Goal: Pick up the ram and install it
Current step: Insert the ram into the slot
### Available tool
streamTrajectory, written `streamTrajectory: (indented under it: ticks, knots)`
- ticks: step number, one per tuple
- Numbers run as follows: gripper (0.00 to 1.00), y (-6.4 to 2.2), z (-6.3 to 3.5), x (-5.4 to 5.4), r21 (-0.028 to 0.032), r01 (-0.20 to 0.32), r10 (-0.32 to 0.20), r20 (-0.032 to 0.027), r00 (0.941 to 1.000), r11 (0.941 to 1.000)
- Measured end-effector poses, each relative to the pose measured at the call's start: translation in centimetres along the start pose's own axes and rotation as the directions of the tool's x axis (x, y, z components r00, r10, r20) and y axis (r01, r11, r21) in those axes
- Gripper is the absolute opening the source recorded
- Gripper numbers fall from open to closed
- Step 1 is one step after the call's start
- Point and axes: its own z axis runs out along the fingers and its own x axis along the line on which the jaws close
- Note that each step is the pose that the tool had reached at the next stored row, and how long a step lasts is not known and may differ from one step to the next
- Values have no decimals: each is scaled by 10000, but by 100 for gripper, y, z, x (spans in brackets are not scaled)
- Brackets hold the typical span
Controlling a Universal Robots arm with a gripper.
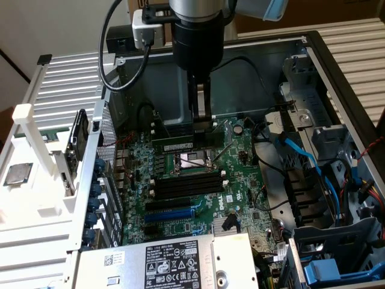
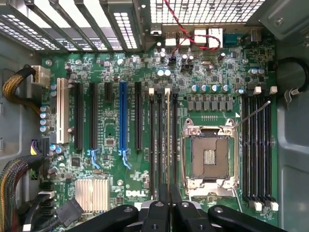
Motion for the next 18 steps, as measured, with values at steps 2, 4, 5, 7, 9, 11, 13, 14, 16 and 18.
streamTrajectory:
  ticks: [2, 4, 5, 7, 9, 11, 13, 14, 16, 18]
  knots:
    - [12, -1, 21, 10, 1, -1, 1, 4, 10000, 10000]
    - [12, -2, 51, 17, 1, 0, 0, 2, 10000, 10000]
    - [12, -3, 66, 23, 0, 0, 0, 1, 10000, 10000]
    - [12, -3, 92, 36, 1, 0, 0, 5, 10000, 10000]
    - [12, -4, 104, 52, 0, 0, 0, 3, 10000, 10000]
    - [12, -5, 111, 68, 0, 0, 0, 3, 10000, 10000]
    - [12, -6, 123, 87, 0, 0, 0, 4, 10000, 10000]
    - [12, -6, 131, 93, 1, 0, 0, 5, 10000, 10000]
    - [12, -6, 149, 103, 1, 0, 0, 4, 10000, 10000]
    - [12, -7, 165, 115, 1, 0, 0, 4, 10000, 10000]
